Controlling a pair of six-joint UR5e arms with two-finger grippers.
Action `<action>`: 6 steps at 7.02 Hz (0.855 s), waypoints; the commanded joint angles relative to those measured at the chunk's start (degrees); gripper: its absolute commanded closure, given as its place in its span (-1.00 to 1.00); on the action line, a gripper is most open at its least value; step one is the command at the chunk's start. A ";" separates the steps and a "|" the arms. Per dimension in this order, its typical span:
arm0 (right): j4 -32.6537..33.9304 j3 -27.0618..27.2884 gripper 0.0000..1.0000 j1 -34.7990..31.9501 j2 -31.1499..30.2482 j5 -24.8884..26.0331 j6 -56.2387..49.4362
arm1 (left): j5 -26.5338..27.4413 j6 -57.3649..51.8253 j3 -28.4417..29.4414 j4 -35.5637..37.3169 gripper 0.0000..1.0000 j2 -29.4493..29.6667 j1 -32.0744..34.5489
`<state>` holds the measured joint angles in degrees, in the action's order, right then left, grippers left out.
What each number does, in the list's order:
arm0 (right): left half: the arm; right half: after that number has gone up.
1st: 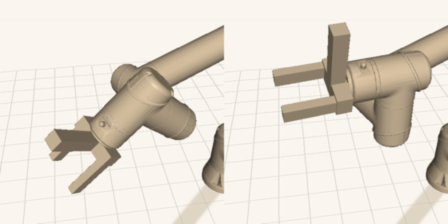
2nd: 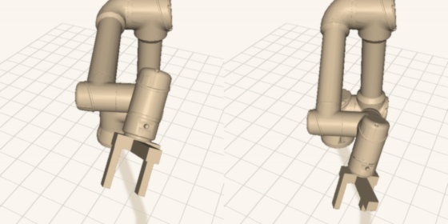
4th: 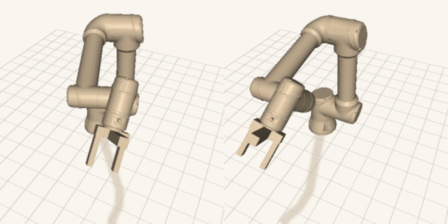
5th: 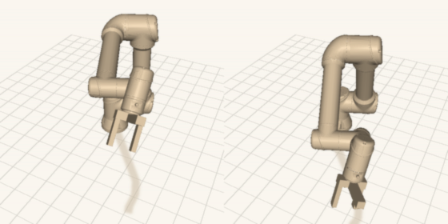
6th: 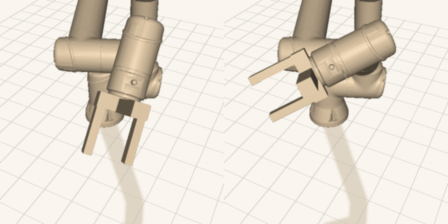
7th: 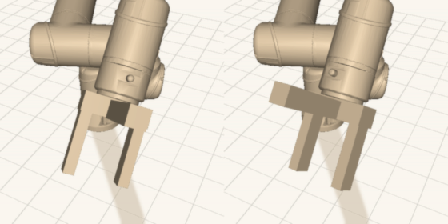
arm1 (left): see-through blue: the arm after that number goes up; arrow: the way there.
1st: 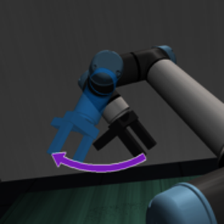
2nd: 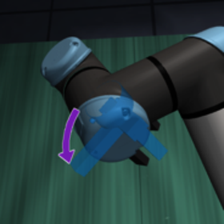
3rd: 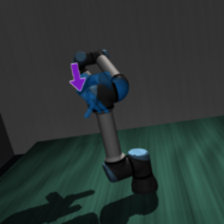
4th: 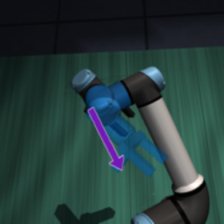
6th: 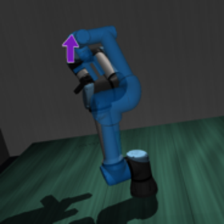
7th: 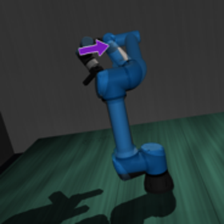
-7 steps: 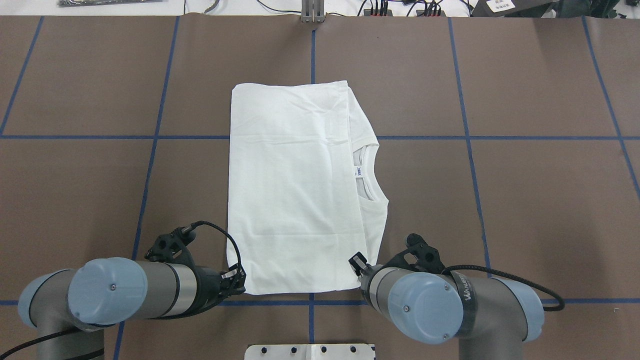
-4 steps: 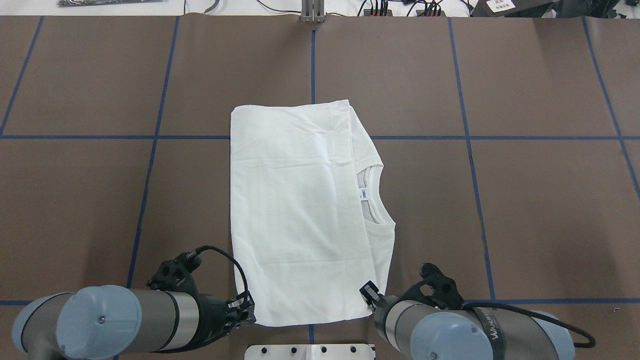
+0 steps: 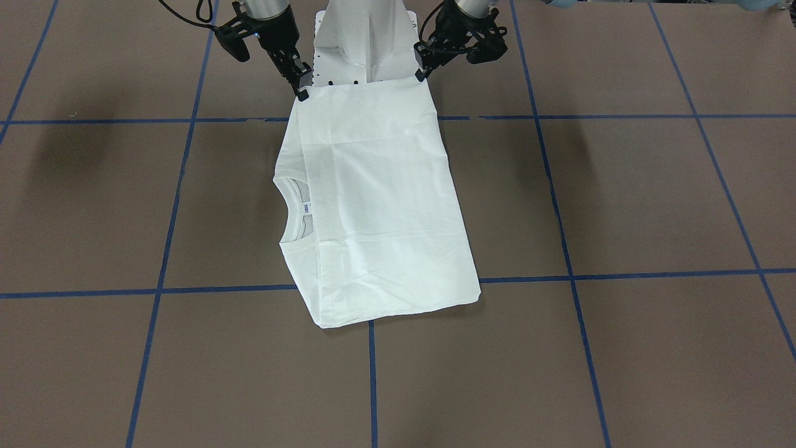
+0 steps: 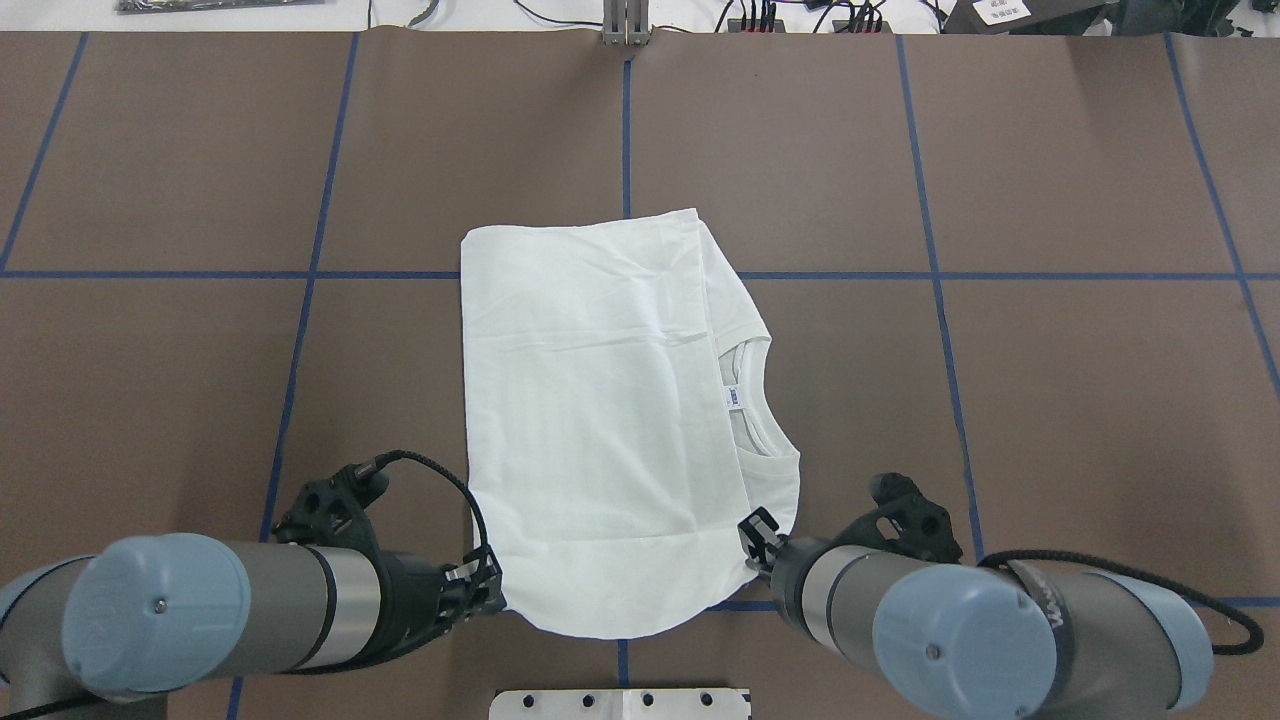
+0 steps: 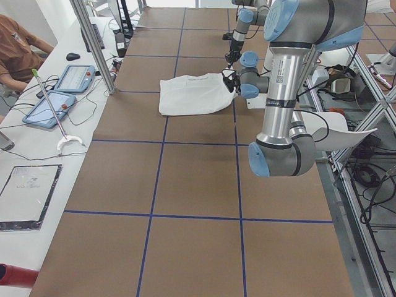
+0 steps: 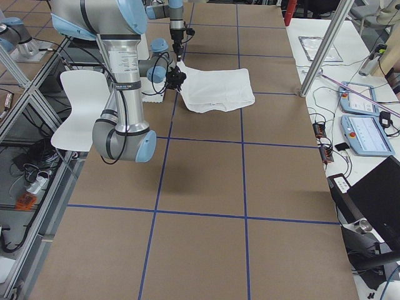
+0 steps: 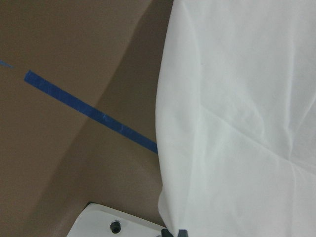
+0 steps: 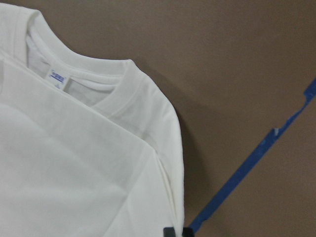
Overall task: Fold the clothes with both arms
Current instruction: 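Lift the near edge with both grippers and fold it toward the collar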
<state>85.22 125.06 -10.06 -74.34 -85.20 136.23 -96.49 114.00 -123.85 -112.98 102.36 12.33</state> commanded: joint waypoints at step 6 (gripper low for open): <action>-0.49 -28.50 1.00 -24.46 21.74 -13.93 -19.05 | -3.26 -20.91 17.92 -0.40 1.00 12.77 22.45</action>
<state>84.85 103.01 -32.01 -57.14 -97.68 119.54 -99.61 95.41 -109.02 -113.24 113.56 32.07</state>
